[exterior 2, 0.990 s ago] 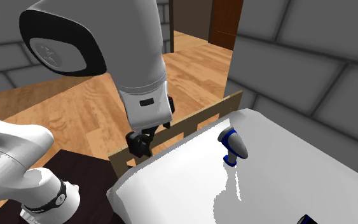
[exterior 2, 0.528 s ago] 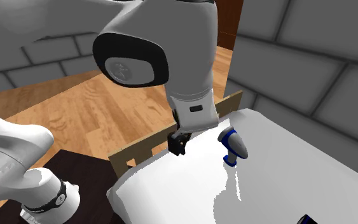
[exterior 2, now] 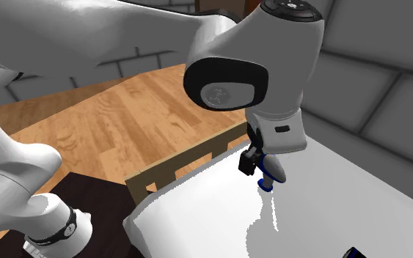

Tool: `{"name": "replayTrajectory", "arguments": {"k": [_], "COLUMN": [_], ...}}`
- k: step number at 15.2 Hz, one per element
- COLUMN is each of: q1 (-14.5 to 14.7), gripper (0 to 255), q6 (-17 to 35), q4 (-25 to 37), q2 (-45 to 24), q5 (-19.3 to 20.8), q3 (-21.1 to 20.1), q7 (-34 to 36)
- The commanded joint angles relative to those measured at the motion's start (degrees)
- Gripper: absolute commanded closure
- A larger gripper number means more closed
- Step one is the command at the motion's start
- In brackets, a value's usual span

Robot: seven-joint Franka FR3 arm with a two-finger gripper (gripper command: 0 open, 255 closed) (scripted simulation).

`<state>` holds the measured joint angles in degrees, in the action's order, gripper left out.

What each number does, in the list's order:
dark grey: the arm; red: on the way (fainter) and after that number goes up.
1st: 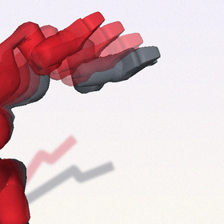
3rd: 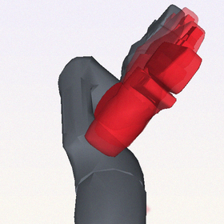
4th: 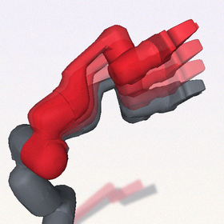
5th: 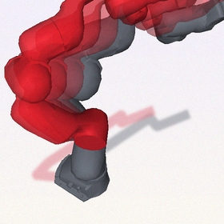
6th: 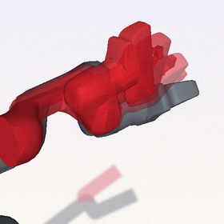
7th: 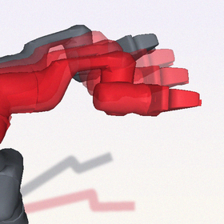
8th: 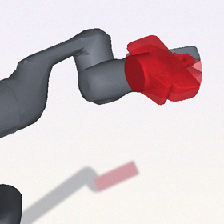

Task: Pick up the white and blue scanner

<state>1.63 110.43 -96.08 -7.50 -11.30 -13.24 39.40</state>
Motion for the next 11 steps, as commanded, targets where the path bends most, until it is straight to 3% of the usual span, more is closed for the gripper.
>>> {"name": "replayTrajectory", "arguments": {"k": [1, 4, 11], "q1": [0.5, 1.5, 1.5], "gripper": [0, 0, 0], "q6": [0.2, -0.4, 4.8], "q4": [5.1, 12.9, 7.9], "q2": [-4.6, -10.9, -11.2], "q5": [0.8, 2.0, 1.7], "q3": [0.0, 0.2, 0.2], "q7": [2.5, 5.8, 4.8]}}
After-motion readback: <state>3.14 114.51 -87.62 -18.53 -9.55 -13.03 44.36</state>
